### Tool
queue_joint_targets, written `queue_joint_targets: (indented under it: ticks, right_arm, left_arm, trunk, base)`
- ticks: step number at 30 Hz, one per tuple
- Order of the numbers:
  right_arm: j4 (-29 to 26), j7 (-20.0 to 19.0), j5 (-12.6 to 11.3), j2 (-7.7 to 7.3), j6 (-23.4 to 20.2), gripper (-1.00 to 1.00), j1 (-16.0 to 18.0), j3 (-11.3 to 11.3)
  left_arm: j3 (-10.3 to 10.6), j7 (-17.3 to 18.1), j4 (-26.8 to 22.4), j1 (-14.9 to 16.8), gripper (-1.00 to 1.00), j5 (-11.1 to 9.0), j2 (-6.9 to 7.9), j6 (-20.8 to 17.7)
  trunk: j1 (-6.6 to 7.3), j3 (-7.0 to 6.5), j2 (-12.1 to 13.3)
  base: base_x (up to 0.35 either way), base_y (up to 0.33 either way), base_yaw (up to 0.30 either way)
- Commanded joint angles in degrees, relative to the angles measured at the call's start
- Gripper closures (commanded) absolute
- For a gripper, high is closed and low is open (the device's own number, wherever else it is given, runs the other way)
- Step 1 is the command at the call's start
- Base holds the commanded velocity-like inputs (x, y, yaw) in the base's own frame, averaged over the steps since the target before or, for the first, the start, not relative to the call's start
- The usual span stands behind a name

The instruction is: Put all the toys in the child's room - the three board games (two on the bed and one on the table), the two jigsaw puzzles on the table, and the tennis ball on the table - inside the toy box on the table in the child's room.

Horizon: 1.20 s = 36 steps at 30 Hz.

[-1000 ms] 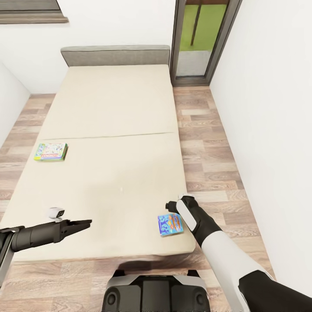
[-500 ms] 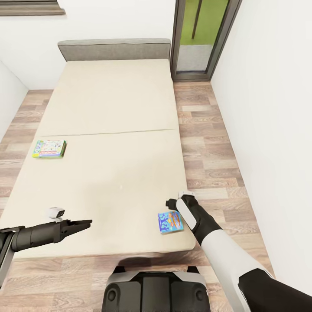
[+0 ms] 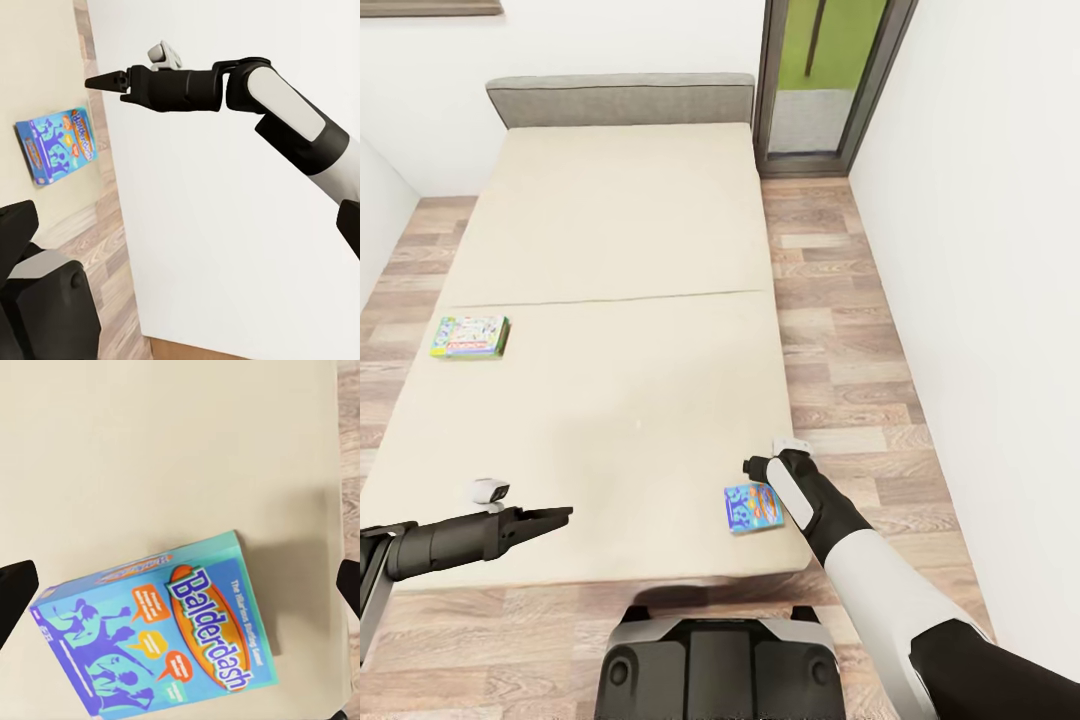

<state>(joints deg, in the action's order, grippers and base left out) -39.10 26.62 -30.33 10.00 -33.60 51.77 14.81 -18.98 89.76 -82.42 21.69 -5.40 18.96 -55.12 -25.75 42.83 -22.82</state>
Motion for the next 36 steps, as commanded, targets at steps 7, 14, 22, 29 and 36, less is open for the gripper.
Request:
queue_joint_targets:
  ticks: [7,14,22,29,36]
  right_arm:
    - [-0.1,0.5,-0.5,0.00,0.1,-1.00,0.0,0.1]
    - [-0.3,0.5,-0.5,0.00,0.1,-1.00,0.1,0.1]
    - [-0.3,0.5,-0.6,0.00,0.3,-1.00,0.9,0.1]
    - [-0.4,0.5,-0.6,0.00,1.3,-1.00,1.3,0.1]
    - [-0.4,0.5,-0.6,0.00,1.6,-1.00,1.6,0.1]
  left_arm:
    - [0.0,0.2,0.0,0.0,-1.00,0.0,0.03,-0.6]
    - [0.0,0.2,0.0,0.0,-1.00,0.0,0.03,-0.6]
    - [-0.1,0.2,0.0,0.0,-1.00,0.0,0.02,-0.6]
    - [-0.1,0.2,0.0,0.0,-1.00,0.0,0.02,-0.6]
    - [-0.3,0.2,0.0,0.0,-1.00,0.0,0.03,-0.6]
  trunk:
    - [-0.03,0.73,-0.1]
    - [-0.03,1.38,-0.1]
    - [-0.03,2.14,-0.1]
    - [-0.03,2.79,-0.1]
    - [-0.03,3.45,-0.1]
  base:
    - [0.000,0.000,0.000]
    - [0.000,0.000,0.000]
    - [0.000,0.000,0.000]
    - [0.000,0.000,0.000]
    - [0.000,0.000,0.000]
